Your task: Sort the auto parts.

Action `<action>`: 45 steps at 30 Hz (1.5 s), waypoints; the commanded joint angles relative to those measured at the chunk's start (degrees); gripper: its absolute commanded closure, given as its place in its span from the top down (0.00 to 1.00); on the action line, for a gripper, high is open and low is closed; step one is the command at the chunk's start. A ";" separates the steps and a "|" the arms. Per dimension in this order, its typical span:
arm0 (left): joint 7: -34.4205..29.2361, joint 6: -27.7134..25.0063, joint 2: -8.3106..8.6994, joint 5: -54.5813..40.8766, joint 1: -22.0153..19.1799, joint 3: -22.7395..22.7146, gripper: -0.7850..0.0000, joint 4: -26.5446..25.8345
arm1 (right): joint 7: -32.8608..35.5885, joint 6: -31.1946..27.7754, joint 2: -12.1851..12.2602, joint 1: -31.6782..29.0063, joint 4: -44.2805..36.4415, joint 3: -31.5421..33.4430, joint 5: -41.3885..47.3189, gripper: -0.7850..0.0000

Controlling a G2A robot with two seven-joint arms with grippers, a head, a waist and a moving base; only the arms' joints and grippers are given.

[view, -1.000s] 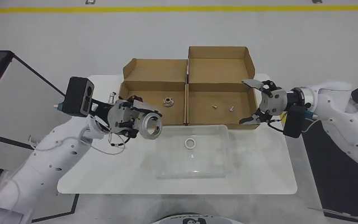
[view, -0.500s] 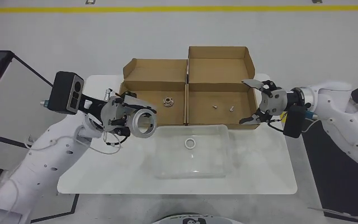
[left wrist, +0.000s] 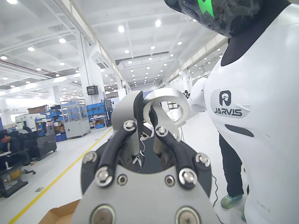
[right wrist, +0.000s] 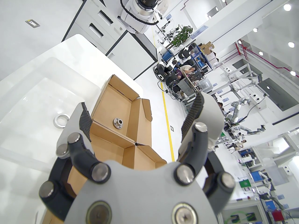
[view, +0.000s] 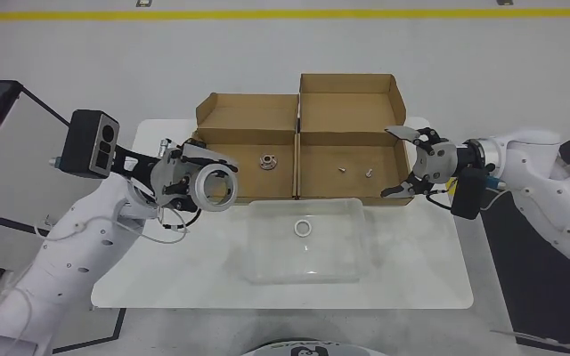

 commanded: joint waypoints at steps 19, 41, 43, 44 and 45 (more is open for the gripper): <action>1.06 1.07 -3.30 -14.18 4.36 -3.92 0.00 -7.78 | 0.00 0.00 0.00 0.00 0.00 0.00 0.00 1.00; -7.44 0.00 -5.23 -1.57 7.09 -8.07 0.00 -4.68 | 0.00 0.00 0.00 0.00 0.00 0.00 0.00 1.00; -7.47 0.00 -5.08 -2.23 7.31 -8.19 0.00 -4.92 | 0.00 0.00 0.00 0.00 0.00 0.00 0.00 1.00; -6.90 0.00 -5.07 -2.86 7.41 -8.16 0.00 -5.13 | 0.00 0.00 0.00 0.00 0.00 0.00 0.00 1.00; -5.46 0.00 -5.13 -4.34 7.71 -8.03 0.00 -5.22 | 0.00 0.00 0.00 0.00 0.00 0.00 0.00 1.00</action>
